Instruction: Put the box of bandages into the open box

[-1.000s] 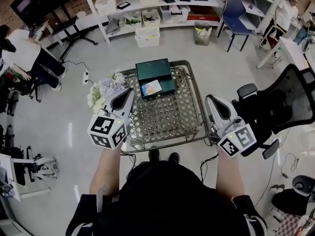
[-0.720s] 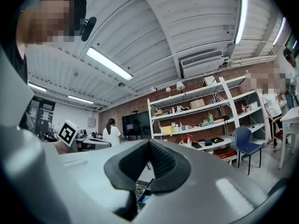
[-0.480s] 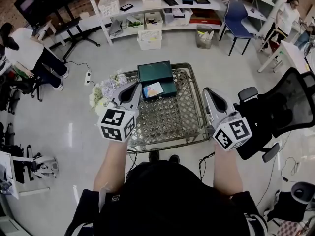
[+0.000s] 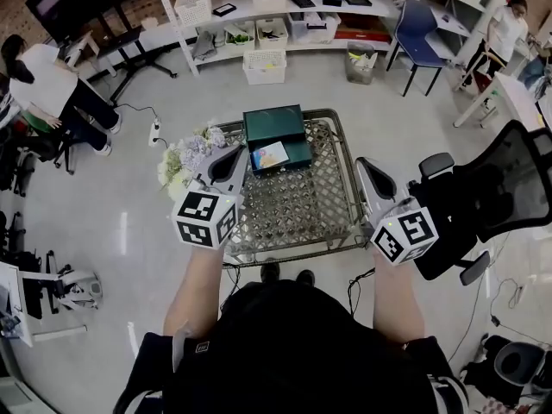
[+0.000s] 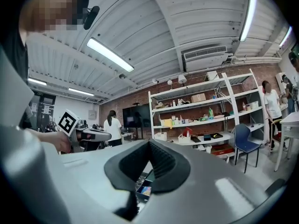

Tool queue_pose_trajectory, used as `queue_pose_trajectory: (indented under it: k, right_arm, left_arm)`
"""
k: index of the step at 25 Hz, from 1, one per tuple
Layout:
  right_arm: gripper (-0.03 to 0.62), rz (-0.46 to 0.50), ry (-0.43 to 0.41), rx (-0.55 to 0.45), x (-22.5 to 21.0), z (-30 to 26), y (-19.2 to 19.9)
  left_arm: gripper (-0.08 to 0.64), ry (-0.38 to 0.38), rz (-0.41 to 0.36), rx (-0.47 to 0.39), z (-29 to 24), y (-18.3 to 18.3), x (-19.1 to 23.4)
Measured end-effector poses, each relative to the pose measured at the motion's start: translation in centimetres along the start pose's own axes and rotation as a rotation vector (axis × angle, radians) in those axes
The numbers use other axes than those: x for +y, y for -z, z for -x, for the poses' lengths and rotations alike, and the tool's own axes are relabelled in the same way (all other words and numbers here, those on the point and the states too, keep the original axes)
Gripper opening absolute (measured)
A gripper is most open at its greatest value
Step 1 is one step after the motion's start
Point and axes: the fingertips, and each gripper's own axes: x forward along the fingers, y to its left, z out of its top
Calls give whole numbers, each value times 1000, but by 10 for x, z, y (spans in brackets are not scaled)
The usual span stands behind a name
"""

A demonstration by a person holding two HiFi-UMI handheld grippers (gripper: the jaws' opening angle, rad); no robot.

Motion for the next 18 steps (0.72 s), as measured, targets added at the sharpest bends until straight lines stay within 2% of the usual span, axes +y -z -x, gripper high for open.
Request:
queue_pose_trajectory:
  k: [18]
  right_arm:
    - [6,-13,22,10,-2,-6,4]
  left_arm:
    - [6,29,5,0,-6,-2,7]
